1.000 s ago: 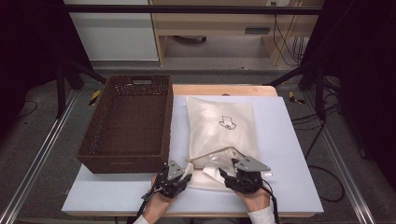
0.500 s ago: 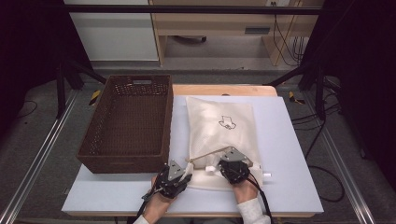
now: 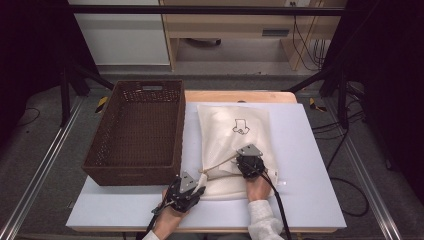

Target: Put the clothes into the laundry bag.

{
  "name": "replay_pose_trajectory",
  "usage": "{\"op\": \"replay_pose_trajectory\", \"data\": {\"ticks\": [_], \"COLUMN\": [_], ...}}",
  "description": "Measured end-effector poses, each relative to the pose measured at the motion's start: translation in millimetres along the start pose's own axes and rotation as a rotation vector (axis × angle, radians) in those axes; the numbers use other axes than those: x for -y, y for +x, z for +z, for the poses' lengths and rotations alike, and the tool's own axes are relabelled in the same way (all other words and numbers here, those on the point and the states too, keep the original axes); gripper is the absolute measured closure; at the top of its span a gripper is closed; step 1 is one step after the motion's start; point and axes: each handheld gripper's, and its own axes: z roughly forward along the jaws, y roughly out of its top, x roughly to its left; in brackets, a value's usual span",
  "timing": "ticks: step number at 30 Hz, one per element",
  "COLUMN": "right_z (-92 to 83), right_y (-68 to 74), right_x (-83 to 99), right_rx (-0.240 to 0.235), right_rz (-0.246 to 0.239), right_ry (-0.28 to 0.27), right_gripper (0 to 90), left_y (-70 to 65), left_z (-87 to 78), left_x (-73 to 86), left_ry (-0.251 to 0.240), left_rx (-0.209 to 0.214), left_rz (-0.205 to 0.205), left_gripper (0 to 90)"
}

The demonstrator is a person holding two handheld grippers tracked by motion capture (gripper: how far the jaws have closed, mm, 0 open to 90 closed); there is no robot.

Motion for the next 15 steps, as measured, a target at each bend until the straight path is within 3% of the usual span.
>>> {"op": "replay_pose_trajectory", "data": {"ticks": [3,5,7,11,15], "right_z": [-5.5,-17.4,-28.2,-54.4,-71.9], "right_y": [1.8,4.4,6.8,5.9,-1.6], "right_x": [0.6,-0.2,-0.3,4.3,12.4], "right_rx": [-0.016,-0.061,-0.084,-0.099,-0.125], "right_rz": [0.0,0.014,-0.004,-0.034,-0.004], "right_ry": [0.009,0.009,0.001,-0.076,-0.064], "right_gripper": [74.7,62.9,57.6,51.4,53.4], "left_y": [-0.4,-0.2,-0.1,-0.4,-0.1], "left_z": [0.1,0.0,0.0,0.0,0.0], "left_x": [0.1,0.1,0.1,0.1,0.1], "left_ry": [-0.001,-0.001,0.0,-0.001,0.0], "left_rx": [-0.003,-0.002,-0.001,-0.003,-0.001], "left_rz": [0.002,0.002,0.001,0.002,0.001], "left_gripper": [80.8,80.7,80.7,80.7,80.7]}}
